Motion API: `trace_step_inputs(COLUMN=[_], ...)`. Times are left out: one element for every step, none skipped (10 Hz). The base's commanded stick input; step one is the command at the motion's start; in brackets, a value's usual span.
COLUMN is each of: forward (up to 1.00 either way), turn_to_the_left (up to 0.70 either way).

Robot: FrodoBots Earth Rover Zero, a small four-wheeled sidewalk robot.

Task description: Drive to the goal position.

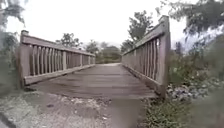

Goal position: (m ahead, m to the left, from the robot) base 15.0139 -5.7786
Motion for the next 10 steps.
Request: trace_step_inputs(forward=[0.70, 0.70, 0.70, 0.70, 0.70, 0.70, 0.70, 0.70, 0.70, 0.70], turn_to_the_left=[0.00, 0.00, 0.00, 0.00, 0.00, 0.00, 0.00, 0.00, 0.00, 0.00])
